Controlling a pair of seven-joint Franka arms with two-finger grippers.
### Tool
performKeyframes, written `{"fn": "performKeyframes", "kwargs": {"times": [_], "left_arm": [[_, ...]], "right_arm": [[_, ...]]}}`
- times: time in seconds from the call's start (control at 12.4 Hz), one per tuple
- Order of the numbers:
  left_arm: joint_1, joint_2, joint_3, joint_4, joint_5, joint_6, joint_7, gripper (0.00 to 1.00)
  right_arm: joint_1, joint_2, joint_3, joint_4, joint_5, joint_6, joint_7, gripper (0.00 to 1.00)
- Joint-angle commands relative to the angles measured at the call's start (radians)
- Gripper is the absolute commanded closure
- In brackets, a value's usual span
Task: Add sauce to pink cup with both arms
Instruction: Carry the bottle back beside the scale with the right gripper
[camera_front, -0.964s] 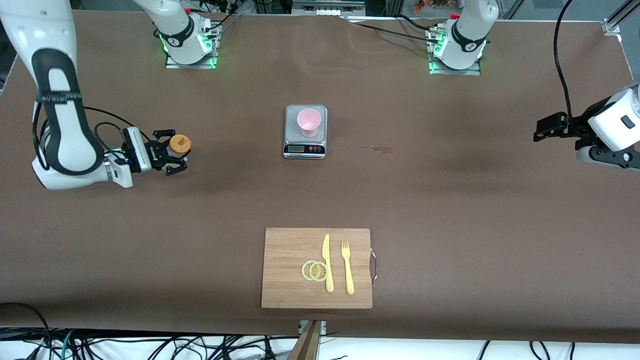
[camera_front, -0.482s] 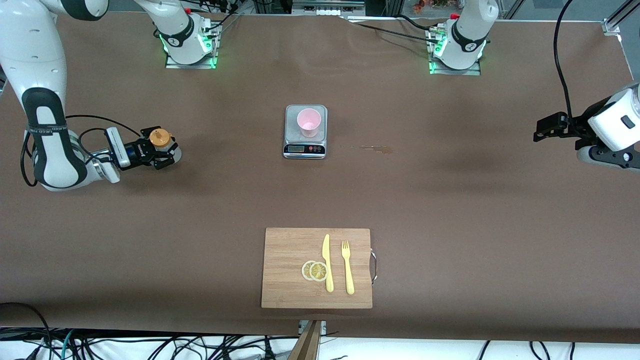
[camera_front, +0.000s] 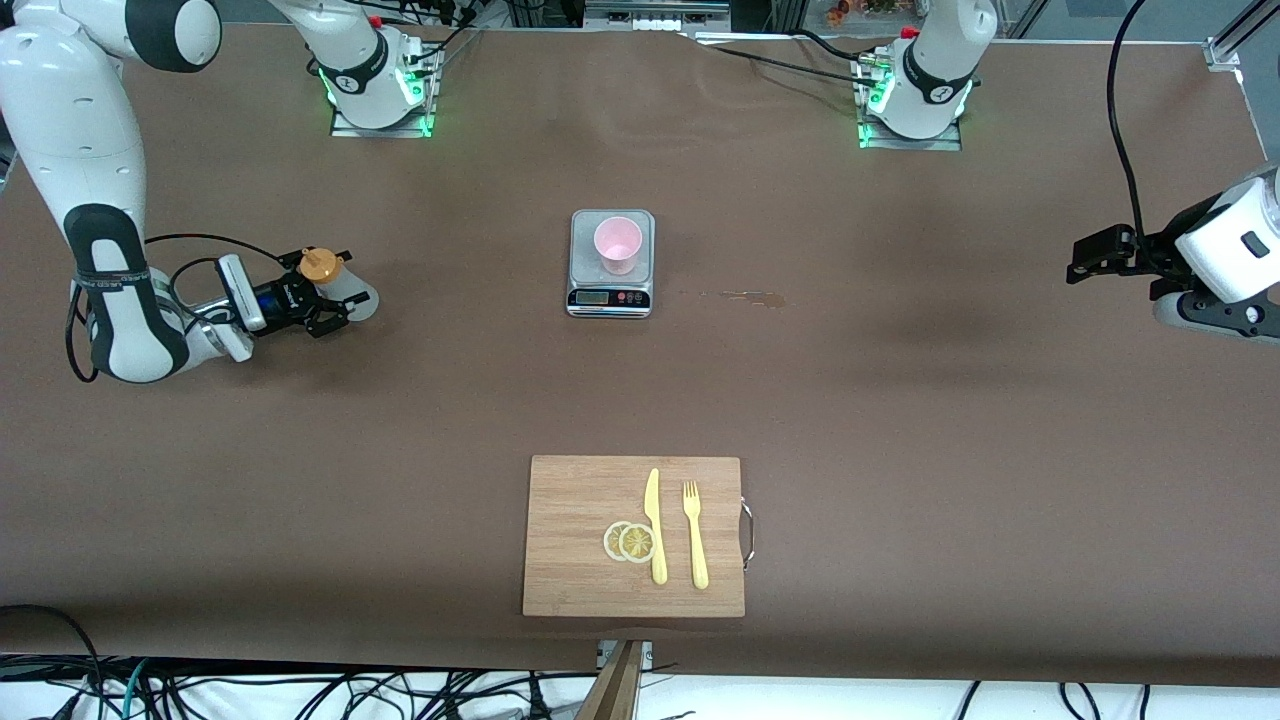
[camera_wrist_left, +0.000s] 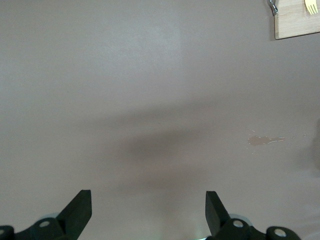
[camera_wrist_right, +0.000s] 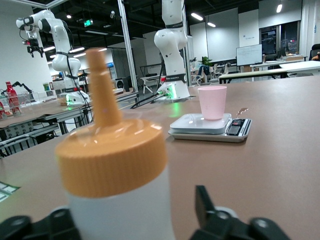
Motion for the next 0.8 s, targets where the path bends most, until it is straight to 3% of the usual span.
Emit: {"fn": "performKeyframes", "kwargs": {"times": [0.0,0.24,0.72], "left_arm": [[-0.003,0.014,0.003,0.032,0.005,-0.023,0.021,0.0],[-0.003,0.014,0.003,0.031,0.004,-0.023,0.021,0.0],[-0.003,0.014,0.003,0.032,0.003,-0.023,0.021,0.0]], "right_arm": [[-0.011,-0.003,0.005,0.027,0.038,-0.036,0.013,0.0],[-0.009,-0.028,0.0,0.117,-0.028,-0.042,0.032,0.0],[-0.009,-0.048,-0.104,0.176,-0.183,-0.057,0.022,0.0]]}}
